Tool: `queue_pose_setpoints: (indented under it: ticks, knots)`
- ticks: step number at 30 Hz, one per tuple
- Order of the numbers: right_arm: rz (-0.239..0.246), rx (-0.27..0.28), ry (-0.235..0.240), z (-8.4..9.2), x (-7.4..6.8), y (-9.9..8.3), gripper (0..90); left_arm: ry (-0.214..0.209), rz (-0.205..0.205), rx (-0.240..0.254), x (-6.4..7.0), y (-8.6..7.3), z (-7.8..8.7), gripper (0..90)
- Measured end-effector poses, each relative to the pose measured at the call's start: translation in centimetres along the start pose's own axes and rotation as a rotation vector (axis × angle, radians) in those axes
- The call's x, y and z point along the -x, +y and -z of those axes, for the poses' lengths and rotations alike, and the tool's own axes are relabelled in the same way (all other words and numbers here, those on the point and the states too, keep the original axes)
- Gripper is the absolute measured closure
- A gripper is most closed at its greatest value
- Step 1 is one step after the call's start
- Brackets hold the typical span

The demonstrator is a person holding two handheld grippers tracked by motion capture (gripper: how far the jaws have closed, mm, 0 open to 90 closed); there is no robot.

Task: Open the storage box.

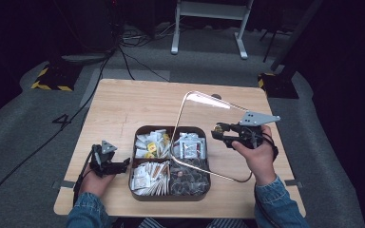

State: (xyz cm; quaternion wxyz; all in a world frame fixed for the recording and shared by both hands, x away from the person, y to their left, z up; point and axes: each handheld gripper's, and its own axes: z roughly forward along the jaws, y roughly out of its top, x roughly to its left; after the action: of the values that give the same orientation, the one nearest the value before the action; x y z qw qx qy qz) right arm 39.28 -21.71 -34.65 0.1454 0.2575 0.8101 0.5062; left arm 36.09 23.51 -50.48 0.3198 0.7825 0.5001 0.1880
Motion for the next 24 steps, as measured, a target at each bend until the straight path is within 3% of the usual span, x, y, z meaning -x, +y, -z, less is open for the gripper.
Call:
queue_pose_setpoints:
  ticks: [7, 12, 24]
  knots:
    - [-0.022, -0.018, -0.066, 1.7, 2.0, -1.0, 58.6, 0.003, -0.005, 0.002, 0.0, 0.0, 0.0, 15.9]
    - [-0.063, -0.036, -0.138, 3.0, 4.4, -2.1, 58.6, 0.002, -0.006, 0.004, 0.1, 0.0, 0.0, 16.3]
    - [-0.146, -0.097, -0.219, 3.6, 8.3, -4.7, 58.6, -0.010, -0.024, -0.004, -0.1, 0.1, 0.0, 17.4]
